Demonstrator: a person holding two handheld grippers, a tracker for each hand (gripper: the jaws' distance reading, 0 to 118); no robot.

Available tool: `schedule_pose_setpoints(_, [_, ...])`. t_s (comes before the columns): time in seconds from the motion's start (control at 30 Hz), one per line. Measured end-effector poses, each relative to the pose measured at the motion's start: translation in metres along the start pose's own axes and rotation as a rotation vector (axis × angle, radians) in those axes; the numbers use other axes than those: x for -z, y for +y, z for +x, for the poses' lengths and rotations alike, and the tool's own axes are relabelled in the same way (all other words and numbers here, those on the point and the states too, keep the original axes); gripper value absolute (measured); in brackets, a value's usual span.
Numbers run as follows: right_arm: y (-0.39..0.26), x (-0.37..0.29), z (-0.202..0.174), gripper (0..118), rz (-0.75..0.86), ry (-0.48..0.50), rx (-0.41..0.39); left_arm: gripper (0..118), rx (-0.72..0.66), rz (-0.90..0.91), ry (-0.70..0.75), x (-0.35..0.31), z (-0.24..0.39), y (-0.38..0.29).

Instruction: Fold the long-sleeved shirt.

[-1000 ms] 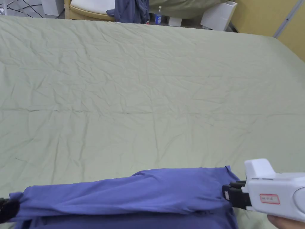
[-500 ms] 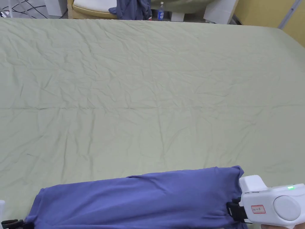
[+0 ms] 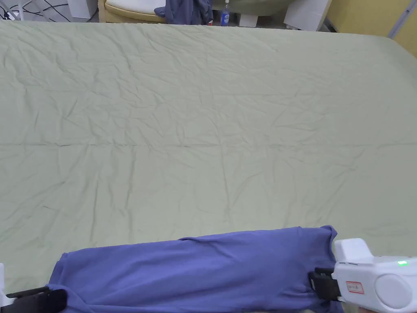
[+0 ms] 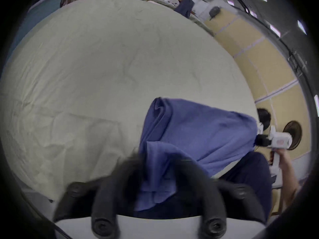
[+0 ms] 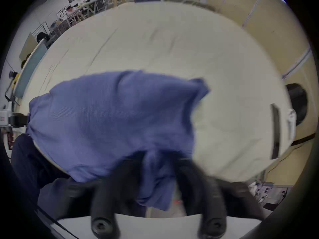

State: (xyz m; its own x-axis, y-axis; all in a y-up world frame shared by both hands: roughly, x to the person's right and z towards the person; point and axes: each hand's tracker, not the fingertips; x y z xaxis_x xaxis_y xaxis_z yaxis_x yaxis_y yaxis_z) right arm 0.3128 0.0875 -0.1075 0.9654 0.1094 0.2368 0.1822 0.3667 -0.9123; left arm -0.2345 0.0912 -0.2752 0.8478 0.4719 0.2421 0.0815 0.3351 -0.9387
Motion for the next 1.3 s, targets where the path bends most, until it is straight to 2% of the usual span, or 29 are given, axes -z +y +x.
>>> schedule_pose_setpoints(0.03, [-0.003, -0.012, 0.001, 81, 0.061, -0.021, -0.006, 74, 0.018, 0.031, 0.025, -0.008, 0.007, 0.0])
schedule_pose_setpoints(0.07, [-0.006, -0.026, 0.003, 111, 0.105, -0.009, -0.005, 102, 0.049, 0.072, 0.066, -0.018, 0.016, -0.002])
schedule_pose_setpoints(0.1, [-0.009, -0.046, 0.004, 118, 0.144, 0.032, 0.06, 118, 0.098, 0.126, 0.051, -0.032, 0.023, -0.004])
schedule_pose_setpoints(0.13, [-0.007, -0.057, 0.006, 116, 0.177, 0.012, 0.06, 118, 0.133, 0.185, 0.023, -0.047, 0.027, -0.006])
schedule_pose_setpoints(0.2, [-0.007, -0.075, 0.008, 117, 0.2, 0.071, 0.091, 116, 0.16, 0.222, 0.016, -0.068, 0.043, -0.006])
schedule_pose_setpoints(0.3, [-0.003, -0.096, 0.008, 118, 0.25, 0.102, 0.149, 116, 0.123, 0.242, 0.01, -0.092, 0.058, -0.006])
schedule_pose_setpoints(0.33, [0.0, -0.1, 0.007, 105, 0.254, 0.152, 0.177, 111, 0.106, 0.235, -0.002, -0.096, 0.062, -0.005])
schedule_pose_setpoints(0.37, [0.001, -0.104, 0.008, 81, 0.259, 0.238, 0.21, 99, 0.082, 0.217, -0.043, -0.103, 0.063, -0.005])
schedule_pose_setpoints(0.4, [0.003, -0.105, 0.007, 46, 0.276, 0.322, 0.25, 73, 0.06, 0.214, -0.073, -0.108, 0.062, -0.005])
schedule_pose_setpoints(0.43, [0.005, -0.104, 0.004, 5, 0.287, 0.402, 0.291, 19, 0.033, 0.209, -0.096, -0.111, 0.062, -0.004])
schedule_pose_setpoints(0.47, [0.007, -0.102, -0.001, 5, 0.291, 0.464, 0.325, 1, 0.013, 0.204, -0.113, -0.112, 0.061, -0.003])
schedule_pose_setpoints(0.57, [0.014, -0.101, -0.014, 4, 0.296, 0.633, 0.328, 2, -0.052, 0.18, -0.215, -0.112, 0.038, 0.004])
schedule_pose_setpoints(0.63, [0.017, -0.1, -0.024, 4, 0.299, 0.72, 0.319, 6, -0.117, 0.154, -0.269, -0.105, 0.016, 0.008])
schedule_pose_setpoints(0.67, [0.019, -0.099, -0.029, 4, 0.294, 0.756, 0.307, 21, -0.153, 0.13, -0.336, -0.1, 0.001, 0.011])
schedule_pose_setpoints(0.7, [0.021, -0.098, -0.034, 4, 0.291, 0.792, 0.293, 51, -0.195, 0.104, -0.373, -0.091, -0.013, 0.013])
schedule_pose_setpoints(0.73, [0.023, -0.096, -0.039, 4, 0.286, 0.826, 0.285, 100, -0.222, 0.085, -0.383, -0.083, -0.021, 0.013])
schedule_pose_setpoints(0.77, [0.022, -0.089, -0.039, 4, 0.276, 0.878, 0.283, 118, -0.236, 0.077, -0.36, -0.068, -0.029, 0.014])
schedule_pose_setpoints(0.83, [0.024, -0.082, -0.045, 4, 0.258, 0.957, 0.277, 114, -0.236, 0.1, -0.292, -0.048, -0.043, 0.011])
schedule_pose_setpoints(0.9, [0.023, -0.073, -0.05, 4, 0.239, 1.012, 0.27, 114, -0.269, 0.078, -0.285, -0.019, -0.053, 0.014])
schedule_pose_setpoints(1.1, [0.023, -0.051, -0.064, 4, 0.179, 1.083, 0.263, 113, -0.235, -0.051, -0.309, 0.047, -0.037, 0.017])
schedule_pose_setpoints(1.17, [0.022, -0.049, -0.07, 4, 0.174, 1.084, 0.244, 118, -0.156, -0.043, -0.28, 0.058, -0.033, 0.021])
schedule_pose_setpoints(1.3, [0.022, -0.046, -0.085, 4, 0.149, 1.104, 0.215, 118, -0.141, -0.079, -0.22, 0.064, -0.014, 0.027])
